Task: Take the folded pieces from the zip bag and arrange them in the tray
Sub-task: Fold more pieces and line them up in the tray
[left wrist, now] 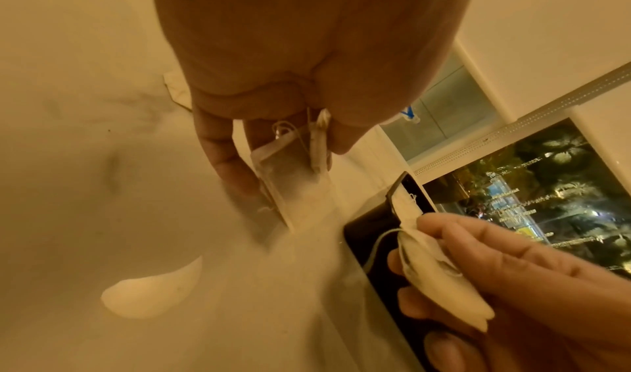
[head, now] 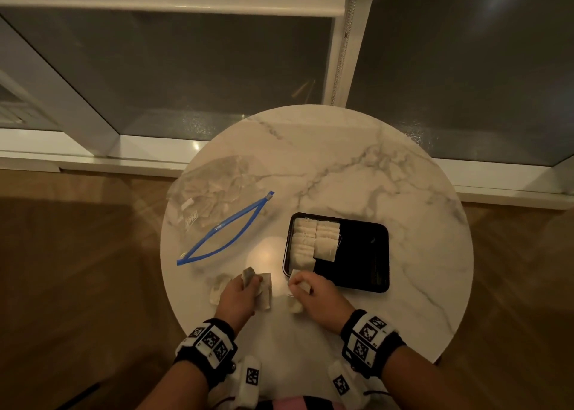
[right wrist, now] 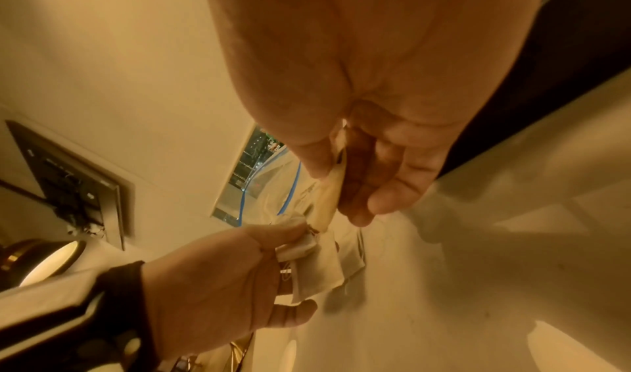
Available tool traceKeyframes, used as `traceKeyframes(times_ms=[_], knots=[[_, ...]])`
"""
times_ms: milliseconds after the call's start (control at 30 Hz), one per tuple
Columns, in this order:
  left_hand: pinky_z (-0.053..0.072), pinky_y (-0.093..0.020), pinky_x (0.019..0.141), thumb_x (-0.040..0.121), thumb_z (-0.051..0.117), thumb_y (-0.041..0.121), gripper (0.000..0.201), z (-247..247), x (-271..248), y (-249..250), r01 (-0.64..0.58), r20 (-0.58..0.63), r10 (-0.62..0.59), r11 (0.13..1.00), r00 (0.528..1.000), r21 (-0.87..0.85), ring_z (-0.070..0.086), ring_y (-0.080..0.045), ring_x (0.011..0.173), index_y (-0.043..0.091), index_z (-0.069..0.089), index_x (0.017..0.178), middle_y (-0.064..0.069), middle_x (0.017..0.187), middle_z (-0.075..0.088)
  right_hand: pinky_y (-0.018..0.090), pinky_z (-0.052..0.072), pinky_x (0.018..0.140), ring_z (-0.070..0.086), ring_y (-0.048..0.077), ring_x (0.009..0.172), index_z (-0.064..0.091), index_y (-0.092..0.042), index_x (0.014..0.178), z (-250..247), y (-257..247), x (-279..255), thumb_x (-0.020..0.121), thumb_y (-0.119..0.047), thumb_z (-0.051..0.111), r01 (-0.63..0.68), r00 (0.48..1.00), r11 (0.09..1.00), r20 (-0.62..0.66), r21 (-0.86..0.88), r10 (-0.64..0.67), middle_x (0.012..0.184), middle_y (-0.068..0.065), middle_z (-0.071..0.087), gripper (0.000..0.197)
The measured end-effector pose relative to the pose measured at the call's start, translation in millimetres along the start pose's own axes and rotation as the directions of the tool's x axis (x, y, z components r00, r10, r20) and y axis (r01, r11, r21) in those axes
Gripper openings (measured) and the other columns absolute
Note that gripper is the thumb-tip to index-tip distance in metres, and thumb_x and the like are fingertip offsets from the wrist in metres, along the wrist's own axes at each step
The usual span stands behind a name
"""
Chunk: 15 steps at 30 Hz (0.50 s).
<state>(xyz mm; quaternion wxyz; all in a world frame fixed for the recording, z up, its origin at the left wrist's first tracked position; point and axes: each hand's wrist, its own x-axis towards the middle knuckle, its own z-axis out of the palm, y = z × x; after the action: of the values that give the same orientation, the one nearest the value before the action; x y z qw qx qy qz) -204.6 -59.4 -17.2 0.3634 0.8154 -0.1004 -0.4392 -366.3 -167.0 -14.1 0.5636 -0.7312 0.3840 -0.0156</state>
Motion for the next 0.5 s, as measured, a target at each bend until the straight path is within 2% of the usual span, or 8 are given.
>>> traceKeyframes(times_ms=[67, 133, 200, 233, 367, 433, 467, 500], knots=[[0.055, -0.044, 0.081, 0.101, 0.055, 0.027, 0.02, -1.5, 2.4, -1.6, -0.047, -0.022, 0.048, 0.997, 0.999, 0.061, 0.066, -0.029, 0.086, 0.015, 0.068, 0.09, -0.01, 0.088, 0.071, 0.02, 0.043, 0.079, 0.058, -0.005, 0.088, 0.06, -0.033, 0.103, 1.6, -0.6, 1.9, 0.097, -0.026, 0.055, -0.01, 0.999, 1.0, 0.045, -0.025, 0.011, 0.105, -0.011, 0.064, 0.01], [0.053, -0.042, 0.083, 0.101, 0.055, 0.026, 0.026, -4.0, 3.9, -3.9, -0.049, -0.051, 0.054, 0.994, 0.997, 0.095, 0.066, -0.03, 0.088, 0.006, 0.069, 0.092, -0.014, 0.089, 0.071, 0.026, 0.046, 0.08, 0.06, 0.013, 0.096, 0.049, -0.038, 0.12, 3.2, -2.4, 4.4, 0.097, -0.027, 0.054, -0.056, 0.994, 0.997, 0.095, -0.055, 0.061, 0.113, 0.001, 0.062, 0.026], [0.052, -0.043, 0.084, 0.101, 0.055, 0.027, 0.028, -6.8, 4.5, -5.5, -0.037, -0.075, 0.045, 0.995, 0.996, 0.095, 0.066, -0.029, 0.09, 0.005, 0.07, 0.094, -0.013, 0.089, 0.071, 0.029, 0.046, 0.086, 0.059, 0.018, 0.103, 0.036, -0.039, 0.134, 4.7, -6.9, 7.2, 0.097, -0.028, 0.054, -0.075, 0.989, 0.994, 0.125, -0.074, 0.083, 0.119, 0.004, 0.059, 0.043], [0.052, -0.044, 0.085, 0.101, 0.056, 0.028, 0.028, -7.9, 4.4, -6.1, -0.03, -0.083, 0.037, 0.996, 0.996, 0.083, 0.066, -0.029, 0.089, 0.006, 0.07, 0.094, -0.012, 0.089, 0.071, 0.03, 0.047, 0.087, 0.059, 0.019, 0.103, 0.034, -0.038, 0.135, 5.4, -9.3, 8.5, 0.097, -0.028, 0.055, -0.068, 0.988, 0.995, 0.13, -0.078, 0.077, 0.119, 0.003, 0.059, 0.045], [0.053, -0.042, 0.081, 0.099, 0.059, 0.028, 0.024, -10.3, -0.2, -7.2, -0.029, -0.113, 0.037, 0.997, 0.993, 0.073, 0.066, -0.028, 0.087, 0.008, 0.069, 0.091, -0.008, 0.086, 0.069, 0.027, 0.047, 0.075, 0.059, 0.013, 0.087, 0.049, -0.023, 0.117, 8.5, -15.9, 10.5, 0.097, -0.029, 0.055, -0.012, 0.992, 0.998, 0.127, -0.059, 0.02, 0.098, -0.001, 0.062, 0.022], [0.055, -0.038, 0.076, 0.094, 0.067, 0.023, 0.011, -12.3, -4.0, -8.0, -0.05, -0.113, 0.062, 0.993, 0.992, 0.11, 0.065, -0.023, 0.085, 0.012, 0.066, 0.095, -0.002, 0.088, 0.067, 0.03, 0.048, 0.075, 0.059, 0.013, 0.082, 0.055, -0.022, 0.103, 11.4, -16.0, 11.3, 0.095, -0.03, 0.059, -0.003, 0.995, 0.999, 0.097, -0.054, 0.009, 0.09, -0.003, 0.063, 0.012], [0.054, -0.034, 0.074, 0.089, 0.072, 0.018, 0.017, -13.5, -6.9, -8.3, -0.057, -0.098, 0.068, 0.991, 0.993, 0.119, 0.064, -0.018, 0.085, 0.015, 0.064, 0.102, 0.002, 0.092, 0.065, 0.029, 0.047, 0.073, 0.058, 0.012, 0.08, 0.056, -0.024, 0.095, 13.2, -15.7, 11.7, 0.094, -0.031, 0.061, -0.004, 0.997, 0.998, 0.083, -0.057, 0.009, 0.086, -0.005, 0.062, 0.009], [0.054, -0.029, 0.072, 0.083, 0.078, 0.013, 0.033, -14.4, -8.9, -10.1, -0.064, -0.078, 0.073, 0.991, 0.994, 0.118, 0.063, -0.013, 0.086, 0.02, 0.059, 0.11, 0.005, 0.096, 0.063, 0.027, 0.046, 0.069, 0.057, 0.01, 0.076, 0.055, -0.027, 0.087, 14.3, -16.3, 11.6, 0.093, -0.031, 0.062, -0.008, 0.997, 0.998, 0.077, -0.062, 0.013, 0.082, -0.008, 0.06, 0.01]])
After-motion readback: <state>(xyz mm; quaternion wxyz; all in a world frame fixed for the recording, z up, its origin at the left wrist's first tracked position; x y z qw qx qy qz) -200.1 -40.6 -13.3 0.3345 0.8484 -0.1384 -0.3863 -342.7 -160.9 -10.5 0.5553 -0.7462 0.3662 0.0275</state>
